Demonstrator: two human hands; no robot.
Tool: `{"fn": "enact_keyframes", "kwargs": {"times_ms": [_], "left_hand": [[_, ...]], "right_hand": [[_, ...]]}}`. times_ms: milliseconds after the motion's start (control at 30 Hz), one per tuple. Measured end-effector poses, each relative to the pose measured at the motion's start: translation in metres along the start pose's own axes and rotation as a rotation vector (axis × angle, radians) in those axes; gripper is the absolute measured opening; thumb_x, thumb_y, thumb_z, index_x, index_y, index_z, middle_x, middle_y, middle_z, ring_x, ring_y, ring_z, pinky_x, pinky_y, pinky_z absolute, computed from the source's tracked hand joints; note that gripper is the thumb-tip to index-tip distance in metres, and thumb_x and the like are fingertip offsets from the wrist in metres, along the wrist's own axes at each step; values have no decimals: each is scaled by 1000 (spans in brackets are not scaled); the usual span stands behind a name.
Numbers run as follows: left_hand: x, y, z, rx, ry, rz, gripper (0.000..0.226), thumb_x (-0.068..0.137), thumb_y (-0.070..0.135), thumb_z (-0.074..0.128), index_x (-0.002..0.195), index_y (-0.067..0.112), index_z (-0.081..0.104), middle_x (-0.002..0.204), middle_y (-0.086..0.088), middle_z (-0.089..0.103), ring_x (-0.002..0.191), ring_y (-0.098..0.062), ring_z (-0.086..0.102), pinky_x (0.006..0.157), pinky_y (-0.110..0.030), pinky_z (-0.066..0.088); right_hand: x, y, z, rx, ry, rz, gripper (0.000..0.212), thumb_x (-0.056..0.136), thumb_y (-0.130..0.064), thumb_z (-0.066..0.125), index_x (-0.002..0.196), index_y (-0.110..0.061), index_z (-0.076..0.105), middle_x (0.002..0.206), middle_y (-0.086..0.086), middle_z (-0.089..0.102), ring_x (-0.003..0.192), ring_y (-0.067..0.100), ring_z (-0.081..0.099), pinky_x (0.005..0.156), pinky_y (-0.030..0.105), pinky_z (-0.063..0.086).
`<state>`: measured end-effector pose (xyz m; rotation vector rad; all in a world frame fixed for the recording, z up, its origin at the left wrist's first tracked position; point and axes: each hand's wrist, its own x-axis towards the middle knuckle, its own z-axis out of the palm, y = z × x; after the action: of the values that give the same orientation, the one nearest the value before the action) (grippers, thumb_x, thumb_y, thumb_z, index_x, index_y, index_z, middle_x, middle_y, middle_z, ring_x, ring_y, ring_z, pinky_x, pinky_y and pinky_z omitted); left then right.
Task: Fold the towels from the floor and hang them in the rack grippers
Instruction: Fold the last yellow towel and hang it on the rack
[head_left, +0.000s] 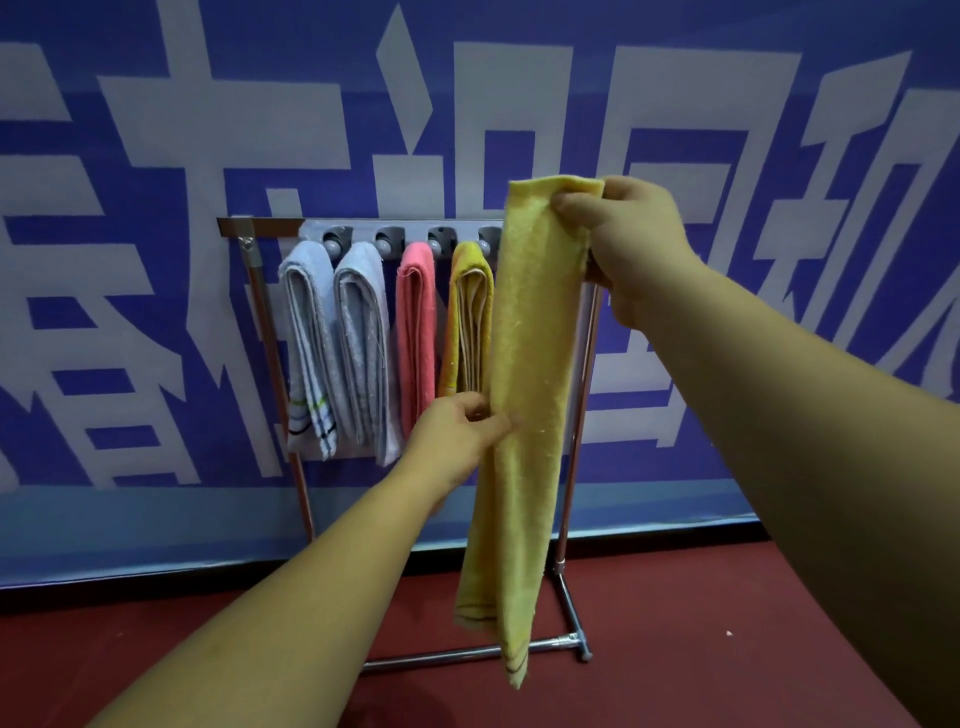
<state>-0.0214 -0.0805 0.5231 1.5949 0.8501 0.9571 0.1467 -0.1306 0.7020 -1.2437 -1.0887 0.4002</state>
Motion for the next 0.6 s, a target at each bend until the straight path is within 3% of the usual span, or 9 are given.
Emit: {"fn": "enact_keyframes", "kwargs": {"times_ms": [233, 367, 433, 500, 600], "left_hand": [[-3, -2, 9, -86, -100, -75, 15, 95, 3, 76, 109, -1, 77, 104, -13, 82, 101, -29, 79, 92, -42, 64], [-4, 8, 8, -56, -203, -79, 15, 95, 2, 76, 109, -4, 78, 106, -18, 81, 100, -28, 79, 88, -37, 65], [2, 16, 11, -18, -214, -100, 13, 94, 3, 77, 105, -4, 79, 103, -19, 81, 94, -27, 78, 85, -39, 63], [9, 25, 21, -1, -217, -124, 11, 92, 6, 80, 101, 0, 81, 100, -18, 81, 95, -36, 78, 86, -46, 60], [21, 35, 37, -36, -193, -190, 20, 91, 10, 82, 109, 2, 79, 102, -20, 81, 104, -46, 76, 89, -53, 60]], "right_hand": [[21, 13, -15, -59, 109, 122, 8, 98, -23, 72, 105, -20, 70, 106, 6, 74, 97, 24, 75, 84, 44, 65], [34, 40, -38, -54, 196, 299, 33, 96, -23, 75, 127, -15, 66, 112, 9, 71, 98, 29, 73, 83, 44, 65], [34, 55, -46, -74, 218, 386, 34, 97, -23, 74, 128, -12, 64, 112, 12, 71, 95, 30, 74, 76, 42, 66], [29, 72, -49, -122, 167, 482, 27, 101, -26, 69, 120, -7, 65, 106, 13, 74, 93, 30, 77, 71, 39, 65], [13, 96, -52, -417, -80, 582, 45, 97, -47, 71, 112, -7, 59, 110, 12, 69, 108, 30, 71, 95, 46, 61]]}}
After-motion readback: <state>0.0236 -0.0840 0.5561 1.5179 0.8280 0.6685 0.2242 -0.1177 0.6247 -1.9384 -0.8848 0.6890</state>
